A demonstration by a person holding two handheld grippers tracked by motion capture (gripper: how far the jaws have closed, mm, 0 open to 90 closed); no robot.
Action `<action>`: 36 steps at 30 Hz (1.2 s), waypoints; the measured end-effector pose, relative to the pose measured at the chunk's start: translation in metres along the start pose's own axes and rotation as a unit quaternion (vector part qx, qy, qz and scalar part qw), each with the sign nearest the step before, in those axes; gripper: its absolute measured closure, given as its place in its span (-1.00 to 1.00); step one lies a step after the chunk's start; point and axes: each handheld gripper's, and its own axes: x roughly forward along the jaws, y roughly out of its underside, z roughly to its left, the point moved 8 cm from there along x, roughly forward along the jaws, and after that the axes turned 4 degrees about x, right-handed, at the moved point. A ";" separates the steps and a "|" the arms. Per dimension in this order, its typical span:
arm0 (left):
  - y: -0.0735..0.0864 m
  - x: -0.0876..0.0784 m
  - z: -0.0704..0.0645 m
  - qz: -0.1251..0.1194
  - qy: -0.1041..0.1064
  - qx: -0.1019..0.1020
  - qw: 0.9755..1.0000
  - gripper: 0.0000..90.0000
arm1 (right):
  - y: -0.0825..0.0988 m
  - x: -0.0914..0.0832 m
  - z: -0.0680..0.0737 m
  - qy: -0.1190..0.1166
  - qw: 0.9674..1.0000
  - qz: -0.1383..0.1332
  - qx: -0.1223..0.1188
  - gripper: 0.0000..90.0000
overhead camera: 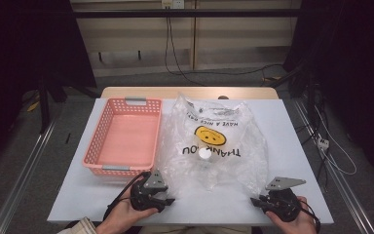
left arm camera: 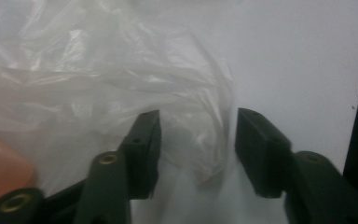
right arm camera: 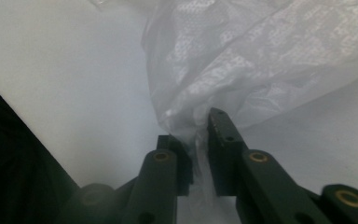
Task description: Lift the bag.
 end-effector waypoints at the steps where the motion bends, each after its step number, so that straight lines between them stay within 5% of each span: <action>1: 0.000 0.000 0.002 0.001 0.001 -0.003 1.000 0.44 | 0.000 0.000 -0.001 -0.003 1.000 0.000 0.003 0.94; 6: 0.001 -0.002 0.004 0.001 0.009 -0.016 1.000 0.98 | -0.004 0.002 0.000 -0.019 1.000 -0.003 0.009 0.98; 11: -0.002 -0.008 0.000 -0.019 0.034 -0.016 0.999 1.00 | -0.014 -0.002 0.004 -0.059 0.997 -0.033 0.025 0.99; 19: -0.024 -0.023 -0.002 -0.070 0.049 0.002 0.996 1.00 | -0.038 -0.013 0.005 -0.078 0.993 -0.082 0.023 0.99; 25: -0.043 -0.044 0.004 -0.114 0.034 0.011 0.993 1.00 | -0.057 -0.024 0.004 -0.082 0.988 -0.128 0.025 0.99; 36: -0.079 -0.086 0.036 -0.175 -0.017 0.010 0.984 1.00 | -0.101 -0.048 -0.004 -0.073 0.978 -0.192 0.024 1.00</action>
